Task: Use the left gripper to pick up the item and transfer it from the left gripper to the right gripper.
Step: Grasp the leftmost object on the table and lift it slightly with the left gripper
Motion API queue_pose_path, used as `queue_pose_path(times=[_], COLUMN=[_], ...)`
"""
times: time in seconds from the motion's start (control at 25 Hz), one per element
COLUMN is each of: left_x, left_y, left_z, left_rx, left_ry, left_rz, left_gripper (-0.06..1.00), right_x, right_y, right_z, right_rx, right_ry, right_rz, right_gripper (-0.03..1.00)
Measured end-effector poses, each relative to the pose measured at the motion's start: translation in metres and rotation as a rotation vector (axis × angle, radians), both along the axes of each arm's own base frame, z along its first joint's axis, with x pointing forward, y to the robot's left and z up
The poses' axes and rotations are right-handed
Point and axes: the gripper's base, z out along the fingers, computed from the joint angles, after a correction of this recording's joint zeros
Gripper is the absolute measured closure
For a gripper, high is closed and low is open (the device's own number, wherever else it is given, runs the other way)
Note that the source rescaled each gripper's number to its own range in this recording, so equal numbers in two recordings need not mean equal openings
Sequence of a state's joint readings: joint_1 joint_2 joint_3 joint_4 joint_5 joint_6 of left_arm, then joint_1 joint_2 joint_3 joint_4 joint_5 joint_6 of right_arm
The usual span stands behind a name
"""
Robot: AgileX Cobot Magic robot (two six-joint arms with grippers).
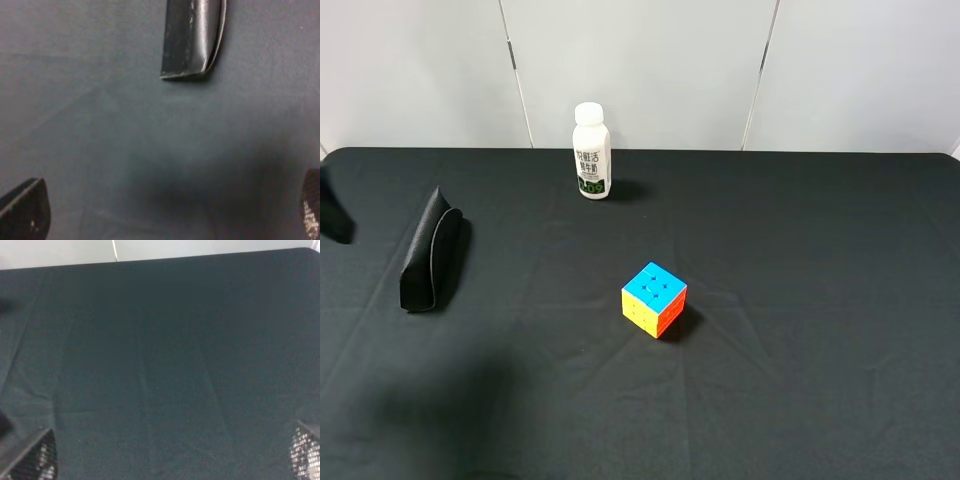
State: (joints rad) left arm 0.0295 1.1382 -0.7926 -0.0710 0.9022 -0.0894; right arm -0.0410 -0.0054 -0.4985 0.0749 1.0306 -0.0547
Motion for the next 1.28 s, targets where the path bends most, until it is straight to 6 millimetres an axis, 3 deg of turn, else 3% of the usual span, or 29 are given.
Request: queue_pose_path(times=[0.48, 0.84, 1.28], left_x=[0.067, 0.086, 0.101], left_y=[-0.019, -0.038, -0.038], left_z=[-0.057, -0.103, -0.145], left_rx=[-0.015, 0.017, 0.050], left_ry=[0.151, 0.222, 0.234], left_rz=[-0.033, -0.045, -0.055], left_gripper=[-0.06, -0.06, -0.06], right_x=[0.000, 0.000, 0.000], right_y=[0.000, 0.000, 0.000], right_z=[0.000, 0.000, 0.000], right_rx=[0.000, 0.000, 0.000], right_ry=[0.000, 0.000, 0.000], right_rz=[0.000, 0.000, 0.000], right_gripper=[-0.03, -0.03, -0.03])
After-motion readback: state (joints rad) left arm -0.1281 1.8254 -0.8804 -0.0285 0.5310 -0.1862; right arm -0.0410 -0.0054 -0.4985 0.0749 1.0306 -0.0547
